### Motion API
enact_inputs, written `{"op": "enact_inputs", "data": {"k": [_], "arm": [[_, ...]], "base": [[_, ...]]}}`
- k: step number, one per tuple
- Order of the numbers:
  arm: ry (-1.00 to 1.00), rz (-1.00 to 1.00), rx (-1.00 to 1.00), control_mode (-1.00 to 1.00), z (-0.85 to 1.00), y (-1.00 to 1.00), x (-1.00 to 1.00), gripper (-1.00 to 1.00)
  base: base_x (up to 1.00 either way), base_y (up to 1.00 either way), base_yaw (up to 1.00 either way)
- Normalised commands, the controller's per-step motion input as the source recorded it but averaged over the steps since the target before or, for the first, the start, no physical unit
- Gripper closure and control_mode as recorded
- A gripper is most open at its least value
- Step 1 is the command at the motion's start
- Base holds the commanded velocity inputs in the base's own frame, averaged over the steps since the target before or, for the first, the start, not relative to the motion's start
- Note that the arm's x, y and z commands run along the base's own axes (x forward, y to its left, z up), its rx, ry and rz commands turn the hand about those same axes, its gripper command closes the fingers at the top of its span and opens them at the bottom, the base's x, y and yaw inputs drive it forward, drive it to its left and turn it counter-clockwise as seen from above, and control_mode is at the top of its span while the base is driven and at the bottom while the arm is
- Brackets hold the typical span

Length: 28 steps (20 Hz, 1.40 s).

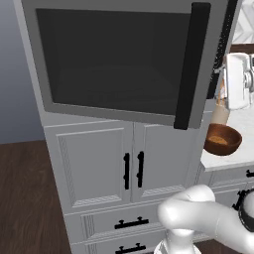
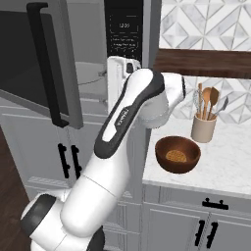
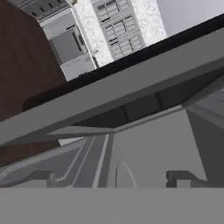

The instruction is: Open the microwave, place the bowl with waffle inside the microwave, then close the microwave door and turn it on.

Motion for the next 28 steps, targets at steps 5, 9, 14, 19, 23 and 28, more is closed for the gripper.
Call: {"op": "enact_inputs", "data": {"k": [5, 9, 14, 19, 23, 28], "arm": [[-0.19, -0.22, -0.2, -1.0, -0.06, 0.43, 0.35, -1.0], [-0.13, -0.1, -0.01, -1.0, 0.0, 0.32, 0.0, -1.0], [-0.07, 0.0, -0.02, -1.0, 0.0, 0.32, 0.0, -1.0], [-0.03, 0.03, 0.0, -1.0, 0.0, 0.28, 0.0, -1.0], [-0.11, 0.16, -0.01, -1.0, 0.0, 0.44, -0.28, -1.0], [-0.15, 0.26, -0.06, -1.0, 0.0, 0.51, -0.48, -1.0]], "base": [[0.0, 0.0, 0.0], [0.0, 0.0, 0.0], [0.0, 0.0, 0.0], [0.0, 0.0, 0.0], [0.0, 0.0, 0.0], [0.0, 0.0, 0.0]]}}
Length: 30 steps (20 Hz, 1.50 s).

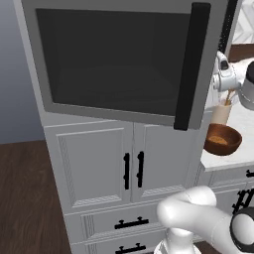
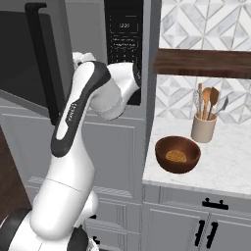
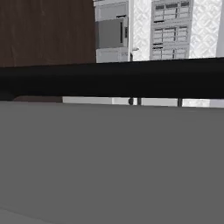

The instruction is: Open the microwave, place the bowl with waffle inside the microwave, then close the microwave door and turn it on.

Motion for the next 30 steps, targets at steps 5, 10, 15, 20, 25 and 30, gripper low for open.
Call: {"op": "enact_inputs", "data": {"k": [5, 10, 15, 20, 25, 30], "arm": [[-0.14, 0.35, -0.06, -1.0, 0.0, 0.56, -0.68, -1.0], [-0.06, 0.4, 0.0, -1.0, 0.02, 0.68, -0.98, -1.0], [-0.15, 0.32, -0.05, -1.0, 0.01, 0.84, -0.93, -1.0], [-0.22, 0.18, -0.01, -1.0, 0.05, 0.5, -0.79, -1.0], [-0.22, 0.01, 0.01, -1.0, 0.0, 0.0, -0.61, -1.0], [-0.16, 0.0, 0.0, -1.0, 0.0, 0.06, -0.22, -1.0]], "base": [[0.0, 0.0, 0.0], [0.0, 0.0, 0.0], [0.0, 0.0, 0.0], [0.0, 0.0, 0.0], [0.0, 0.0, 0.0], [0.0, 0.0, 0.0]]}}
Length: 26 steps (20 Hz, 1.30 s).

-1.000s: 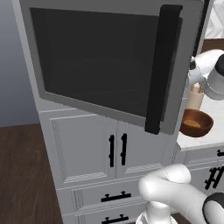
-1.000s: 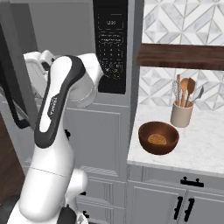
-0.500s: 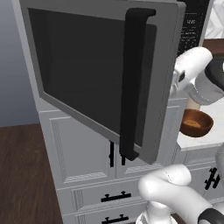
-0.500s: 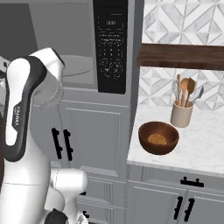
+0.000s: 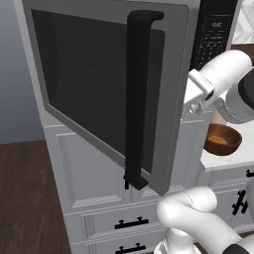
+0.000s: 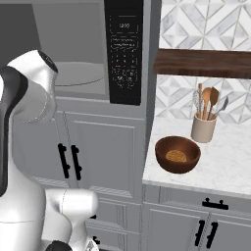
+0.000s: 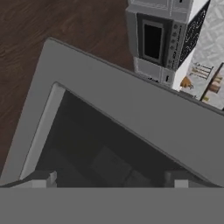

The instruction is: Open the microwave, place the bowl with waffle inside the microwave, then close the microwave door and turn it on.

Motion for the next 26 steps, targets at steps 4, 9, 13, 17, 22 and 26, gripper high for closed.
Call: {"op": "enact_inputs", "data": {"k": [4, 9, 13, 17, 22, 26], "arm": [[-0.15, 0.0, 0.0, -1.0, 0.0, -0.01, -0.4, -1.0], [-0.2, -0.04, 0.0, -1.0, 0.0, -0.92, -0.53, -1.0], [-0.07, -0.08, -0.02, -1.0, 0.0, -1.0, -0.32, -1.0], [0.0, -0.24, -0.02, -1.0, 0.0, -1.0, -0.24, -1.0], [0.0, -0.34, 0.0, -1.0, 0.0, -1.0, -0.01, -1.0], [0.03, -0.35, -0.23, -1.0, -0.25, -1.0, 0.03, -1.0]], "base": [[0.0, 0.0, 0.0], [0.0, 0.0, 0.0], [0.0, 0.0, 0.0], [0.0, 0.0, 0.0], [0.0, 0.0, 0.0], [0.0, 0.0, 0.0]]}}
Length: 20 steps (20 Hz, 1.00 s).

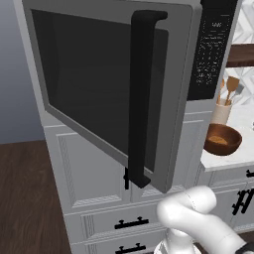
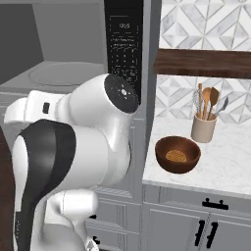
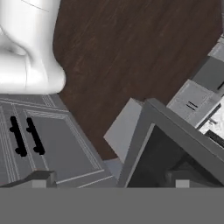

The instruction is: Open the microwave, place the bowl with waffle inside the microwave, then close the microwave door and turn it on.

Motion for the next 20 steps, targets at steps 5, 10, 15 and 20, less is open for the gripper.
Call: {"op": "enact_inputs", "data": {"k": [5, 10, 15, 20], "arm": [[0.05, -0.46, -0.29, -1.0, -0.48, -1.0, 0.03, -1.0], [0.04, -0.54, -0.19, -1.0, -0.34, -1.0, 0.23, -1.0], [0.11, -0.59, -0.07, -1.0, -0.62, -1.0, 0.41, -1.0], [0.2, -0.19, 0.31, -1.0, -0.9, -0.75, 0.97, -1.0]], "base": [[0.0, 0.0, 0.0], [0.0, 0.0, 0.0], [0.0, 0.0, 0.0], [0.0, 0.0, 0.0]]}}
